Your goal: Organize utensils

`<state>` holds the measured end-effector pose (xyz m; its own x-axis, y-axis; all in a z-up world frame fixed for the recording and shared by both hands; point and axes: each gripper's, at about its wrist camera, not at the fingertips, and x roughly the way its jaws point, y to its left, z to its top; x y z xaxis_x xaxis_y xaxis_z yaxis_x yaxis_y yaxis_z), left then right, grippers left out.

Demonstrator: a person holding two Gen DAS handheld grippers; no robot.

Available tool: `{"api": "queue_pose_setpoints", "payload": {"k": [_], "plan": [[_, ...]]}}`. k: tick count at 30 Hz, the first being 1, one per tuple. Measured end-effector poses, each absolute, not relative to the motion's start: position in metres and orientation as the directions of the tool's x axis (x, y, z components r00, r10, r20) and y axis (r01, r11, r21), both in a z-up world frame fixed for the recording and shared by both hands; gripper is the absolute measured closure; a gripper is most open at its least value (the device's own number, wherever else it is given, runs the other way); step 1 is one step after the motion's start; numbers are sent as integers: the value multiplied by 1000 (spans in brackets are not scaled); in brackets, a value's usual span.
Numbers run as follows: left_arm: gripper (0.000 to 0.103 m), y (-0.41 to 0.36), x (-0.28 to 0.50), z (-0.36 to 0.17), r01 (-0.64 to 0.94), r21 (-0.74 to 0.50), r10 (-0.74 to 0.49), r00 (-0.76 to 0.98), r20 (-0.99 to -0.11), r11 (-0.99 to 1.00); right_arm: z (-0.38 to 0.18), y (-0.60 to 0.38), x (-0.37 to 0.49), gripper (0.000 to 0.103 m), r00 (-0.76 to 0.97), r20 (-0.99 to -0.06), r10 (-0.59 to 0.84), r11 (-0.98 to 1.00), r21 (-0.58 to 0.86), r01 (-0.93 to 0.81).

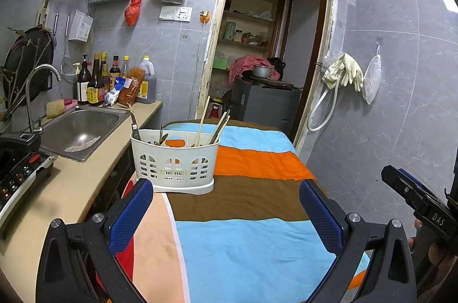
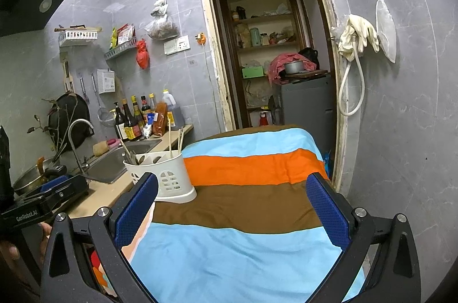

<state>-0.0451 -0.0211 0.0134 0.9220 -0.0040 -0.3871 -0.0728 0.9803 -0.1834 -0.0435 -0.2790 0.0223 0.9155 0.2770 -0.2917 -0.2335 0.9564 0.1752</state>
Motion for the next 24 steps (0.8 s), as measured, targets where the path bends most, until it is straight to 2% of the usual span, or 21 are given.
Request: {"api": "queue_pose_setpoints", "payload": {"k": [24], "plan": [[0,-22,-47,11,-75,-186,-4,920,-392,980,20,-274,-42,2,913,-298,279,956,179,-234]]}}
